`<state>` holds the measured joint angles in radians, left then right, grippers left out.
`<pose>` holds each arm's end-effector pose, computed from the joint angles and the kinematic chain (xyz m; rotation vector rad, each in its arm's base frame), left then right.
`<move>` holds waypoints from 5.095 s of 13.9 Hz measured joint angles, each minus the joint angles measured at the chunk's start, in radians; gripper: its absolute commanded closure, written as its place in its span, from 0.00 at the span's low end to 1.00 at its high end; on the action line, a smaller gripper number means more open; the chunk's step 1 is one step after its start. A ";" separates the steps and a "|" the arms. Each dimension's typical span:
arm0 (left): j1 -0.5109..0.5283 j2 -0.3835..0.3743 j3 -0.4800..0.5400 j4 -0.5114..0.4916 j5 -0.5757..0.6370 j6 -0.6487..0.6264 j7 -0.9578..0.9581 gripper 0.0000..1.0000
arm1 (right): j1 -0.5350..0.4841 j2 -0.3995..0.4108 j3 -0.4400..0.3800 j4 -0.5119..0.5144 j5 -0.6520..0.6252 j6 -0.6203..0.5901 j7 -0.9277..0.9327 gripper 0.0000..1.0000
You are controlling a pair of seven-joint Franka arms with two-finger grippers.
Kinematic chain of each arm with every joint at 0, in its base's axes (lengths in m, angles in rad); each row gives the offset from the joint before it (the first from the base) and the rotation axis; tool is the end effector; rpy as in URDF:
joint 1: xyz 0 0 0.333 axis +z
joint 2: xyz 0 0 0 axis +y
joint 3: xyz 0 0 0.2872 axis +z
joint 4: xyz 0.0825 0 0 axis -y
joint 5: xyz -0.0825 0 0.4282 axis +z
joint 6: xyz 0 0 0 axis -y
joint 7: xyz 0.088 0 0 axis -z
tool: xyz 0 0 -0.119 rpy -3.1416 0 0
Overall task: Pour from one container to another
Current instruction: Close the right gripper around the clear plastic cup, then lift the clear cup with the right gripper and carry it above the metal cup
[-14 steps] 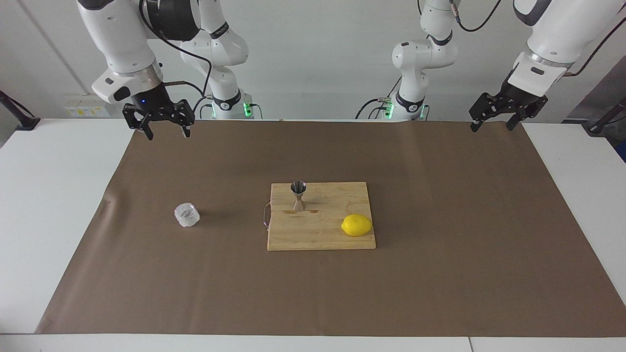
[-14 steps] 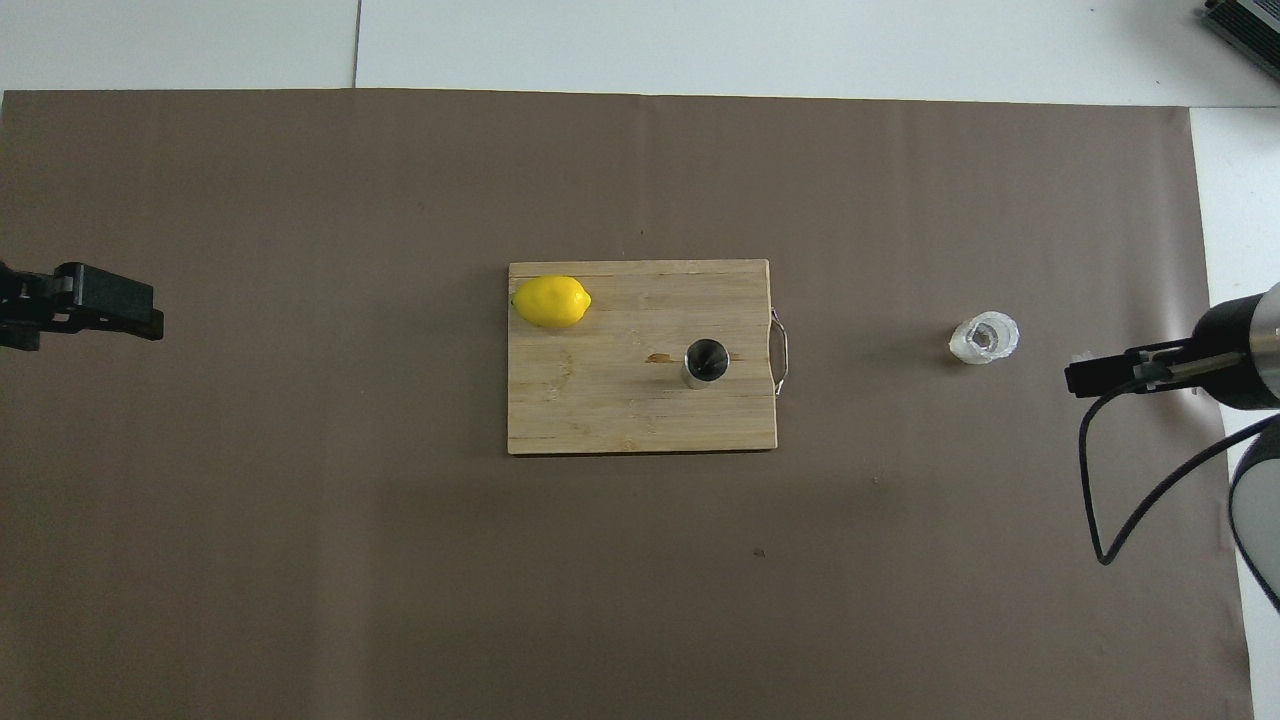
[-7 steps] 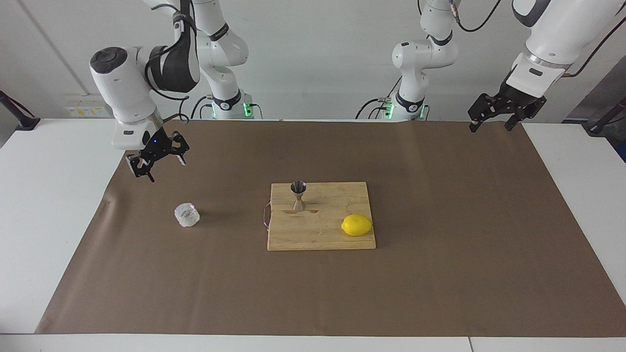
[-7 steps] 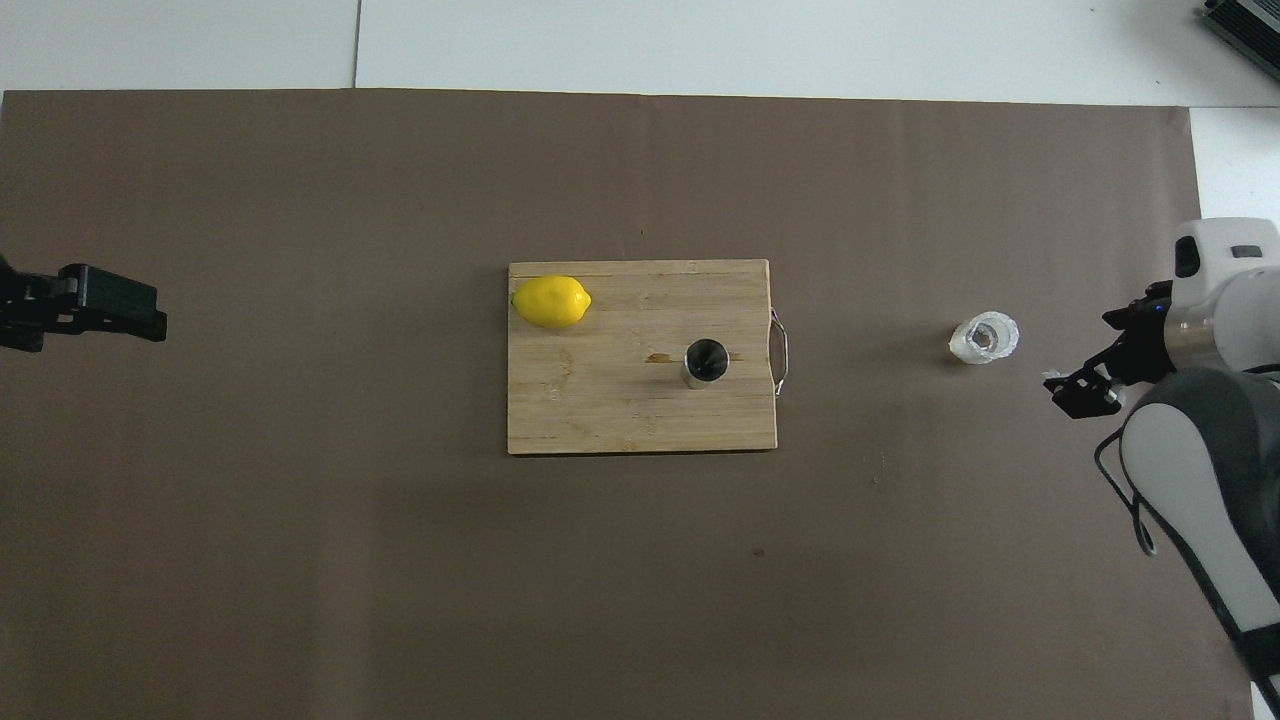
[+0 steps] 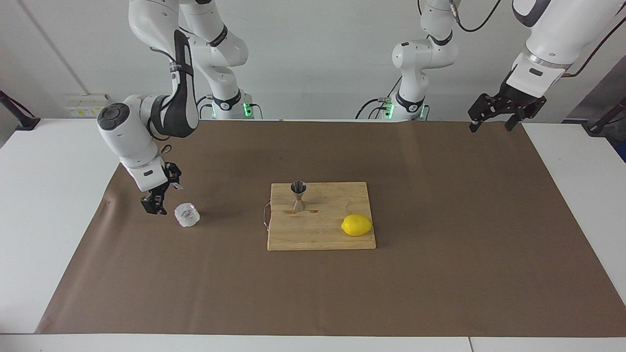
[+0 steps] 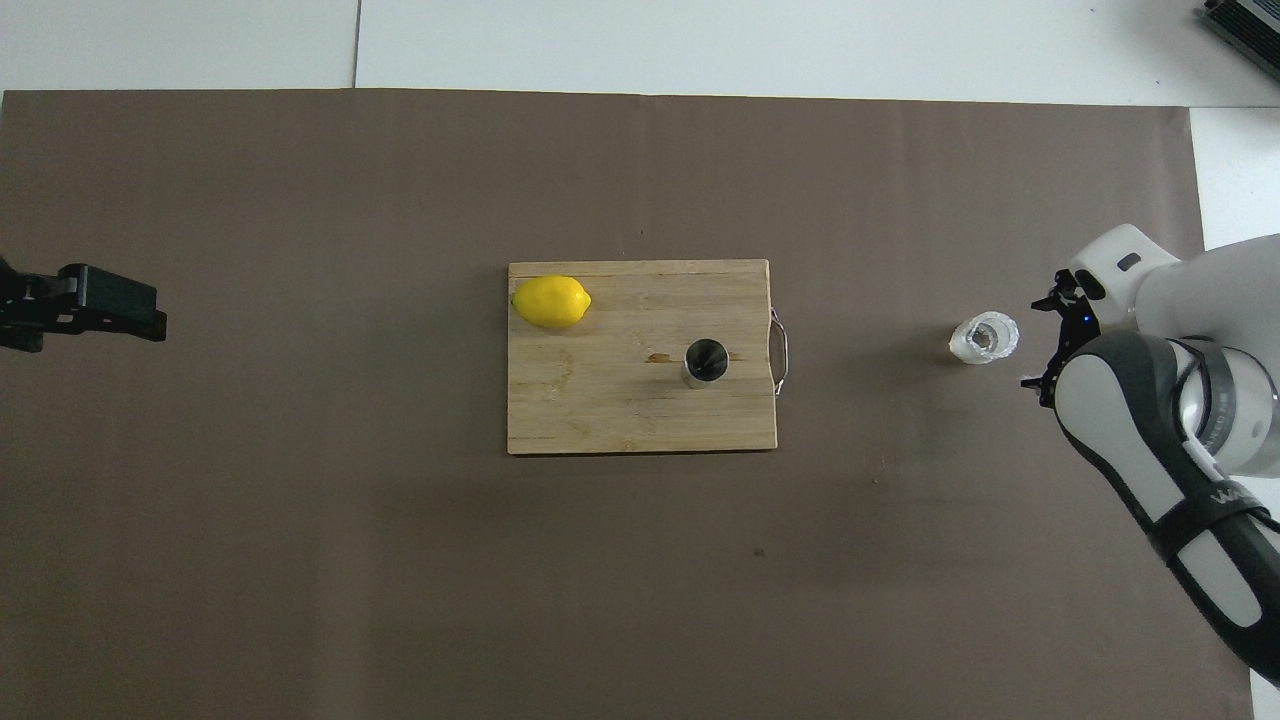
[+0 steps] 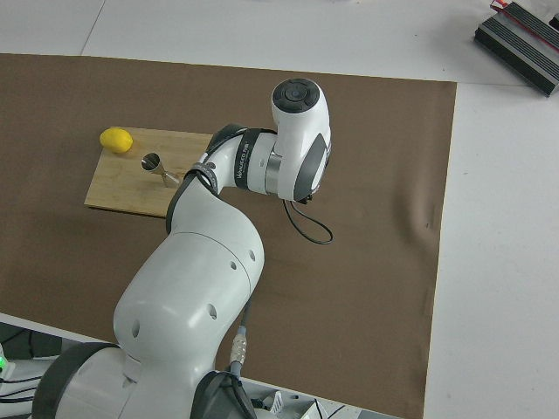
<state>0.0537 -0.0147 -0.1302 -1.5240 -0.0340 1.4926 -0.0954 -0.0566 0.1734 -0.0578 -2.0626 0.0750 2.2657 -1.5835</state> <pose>0.5845 -0.0496 0.6096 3.1109 0.0258 -0.0304 0.6065 -0.0670 0.2862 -2.3715 -2.0444 -0.0881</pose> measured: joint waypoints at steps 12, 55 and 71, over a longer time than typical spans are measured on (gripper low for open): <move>0.000 0.000 0.000 0.000 0.000 0.000 -0.001 0.00 | -0.054 0.161 -0.005 0.013 0.359 0.055 -0.560 0.00; 0.000 0.000 0.000 0.000 0.000 0.000 -0.001 0.00 | 0.555 -0.010 0.018 0.241 -0.282 -0.233 0.595 1.00; 0.000 0.000 0.000 0.000 0.000 0.000 -0.001 0.00 | 0.625 0.049 0.069 0.253 -0.625 -0.233 0.588 1.00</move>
<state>0.0537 -0.0147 -0.1302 -1.5240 -0.0340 1.4926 -0.0964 0.5682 0.2225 0.0109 -1.8093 -0.5502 2.0329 -0.9950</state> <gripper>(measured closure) 0.000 0.498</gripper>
